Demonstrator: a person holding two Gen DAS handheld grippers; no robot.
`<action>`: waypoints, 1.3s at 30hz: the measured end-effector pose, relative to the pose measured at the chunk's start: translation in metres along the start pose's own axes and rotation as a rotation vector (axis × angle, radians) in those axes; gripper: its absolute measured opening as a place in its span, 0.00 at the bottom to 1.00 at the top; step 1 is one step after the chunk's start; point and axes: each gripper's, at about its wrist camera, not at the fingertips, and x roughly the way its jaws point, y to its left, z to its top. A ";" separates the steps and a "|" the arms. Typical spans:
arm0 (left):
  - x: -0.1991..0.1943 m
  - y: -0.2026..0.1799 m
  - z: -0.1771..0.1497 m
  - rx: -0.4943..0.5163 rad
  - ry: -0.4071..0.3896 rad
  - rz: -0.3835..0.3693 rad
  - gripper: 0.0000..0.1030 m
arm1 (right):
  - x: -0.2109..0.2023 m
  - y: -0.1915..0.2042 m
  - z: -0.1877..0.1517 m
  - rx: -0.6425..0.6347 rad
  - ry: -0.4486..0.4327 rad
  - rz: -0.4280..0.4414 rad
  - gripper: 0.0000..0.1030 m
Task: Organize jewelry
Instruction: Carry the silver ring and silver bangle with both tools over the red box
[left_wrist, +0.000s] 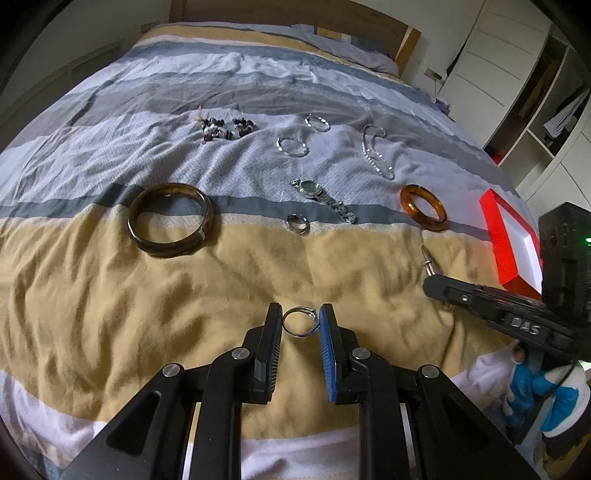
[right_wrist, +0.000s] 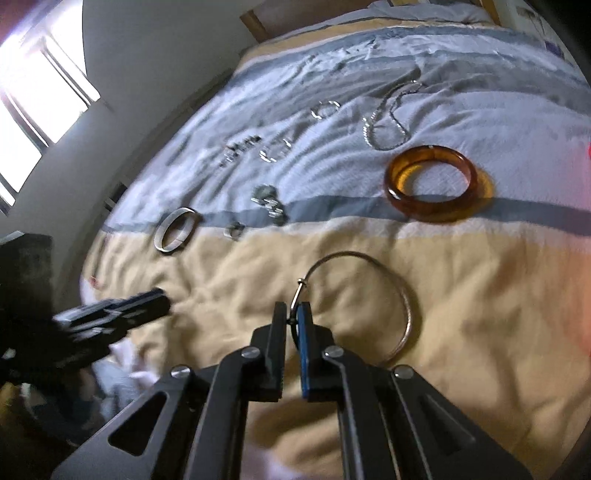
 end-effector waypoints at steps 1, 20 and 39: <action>-0.003 -0.002 0.000 0.002 -0.003 0.002 0.19 | -0.008 0.002 -0.001 0.012 -0.014 0.021 0.05; -0.004 -0.133 0.033 0.178 0.005 -0.156 0.19 | -0.166 -0.057 -0.011 0.090 -0.272 -0.067 0.05; 0.129 -0.367 0.053 0.500 0.141 -0.311 0.19 | -0.216 -0.219 -0.032 0.240 -0.222 -0.413 0.05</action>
